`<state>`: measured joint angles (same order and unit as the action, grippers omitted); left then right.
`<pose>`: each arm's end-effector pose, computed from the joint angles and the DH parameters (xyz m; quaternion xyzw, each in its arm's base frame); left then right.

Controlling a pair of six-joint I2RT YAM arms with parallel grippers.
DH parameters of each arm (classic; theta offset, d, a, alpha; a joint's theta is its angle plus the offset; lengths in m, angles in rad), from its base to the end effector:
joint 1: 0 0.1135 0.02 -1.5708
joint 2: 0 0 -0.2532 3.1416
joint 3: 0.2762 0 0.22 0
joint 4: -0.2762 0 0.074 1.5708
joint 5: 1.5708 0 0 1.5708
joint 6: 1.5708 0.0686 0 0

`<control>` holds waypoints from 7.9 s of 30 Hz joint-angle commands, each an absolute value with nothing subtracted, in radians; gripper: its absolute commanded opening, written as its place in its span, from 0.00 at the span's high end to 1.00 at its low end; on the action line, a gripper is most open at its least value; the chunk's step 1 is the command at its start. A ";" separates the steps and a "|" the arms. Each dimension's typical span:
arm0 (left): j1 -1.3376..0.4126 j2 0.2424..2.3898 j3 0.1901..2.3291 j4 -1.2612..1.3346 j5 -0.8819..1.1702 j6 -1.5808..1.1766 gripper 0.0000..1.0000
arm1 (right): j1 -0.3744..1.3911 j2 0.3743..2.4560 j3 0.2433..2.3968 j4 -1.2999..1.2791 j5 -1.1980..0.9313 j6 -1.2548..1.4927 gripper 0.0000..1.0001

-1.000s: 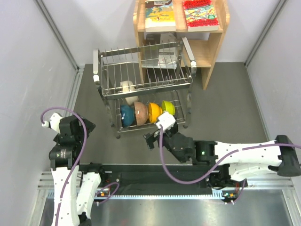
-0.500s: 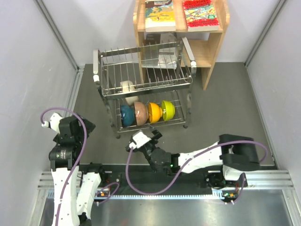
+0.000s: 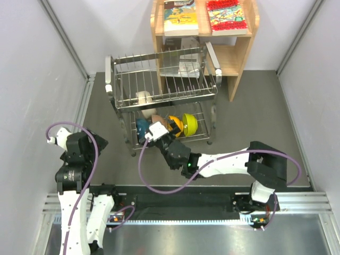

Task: Unload the bowls from the dish rack

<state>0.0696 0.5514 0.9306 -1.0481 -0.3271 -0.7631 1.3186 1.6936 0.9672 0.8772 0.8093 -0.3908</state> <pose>0.0860 0.0281 0.2941 -0.4240 0.7835 -0.0083 0.4542 0.1402 0.3450 0.2873 -0.2560 0.6186 0.0824 0.7383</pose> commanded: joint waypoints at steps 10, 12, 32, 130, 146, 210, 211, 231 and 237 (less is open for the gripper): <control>0.071 0.549 0.894 -0.973 -0.305 -0.739 0.01 | 1.293 1.770 1.126 0.813 0.672 -0.359 0.00; 0.069 0.552 0.894 -0.971 -0.302 -0.733 0.01 | 1.293 1.810 1.167 0.793 0.669 -0.362 0.00; 0.069 0.531 0.888 -0.963 -0.285 -0.730 0.01 | 1.261 1.945 1.215 0.951 0.712 -0.520 0.01; 0.067 0.491 0.874 -0.942 -0.270 -0.721 0.01 | 1.299 1.986 1.707 -0.397 0.749 0.692 0.27; 0.069 0.492 0.874 -0.940 -0.264 -0.719 0.01 | 1.275 2.115 1.876 -0.503 0.798 0.715 0.21; 0.067 0.466 0.868 -0.933 -0.250 -0.713 0.01 | 1.215 2.238 1.951 -0.647 0.965 0.784 1.00; 0.067 0.468 0.868 -0.931 -0.250 -0.712 0.01 | 1.218 2.235 1.951 -0.647 0.972 0.782 1.00; 0.067 0.468 0.867 -0.928 -0.252 -0.710 0.01 | 1.262 2.192 1.980 -0.600 1.071 0.660 1.00; 0.068 0.469 0.867 -0.930 -0.252 -0.710 0.01 | 1.278 2.194 1.983 -0.581 1.103 0.612 1.00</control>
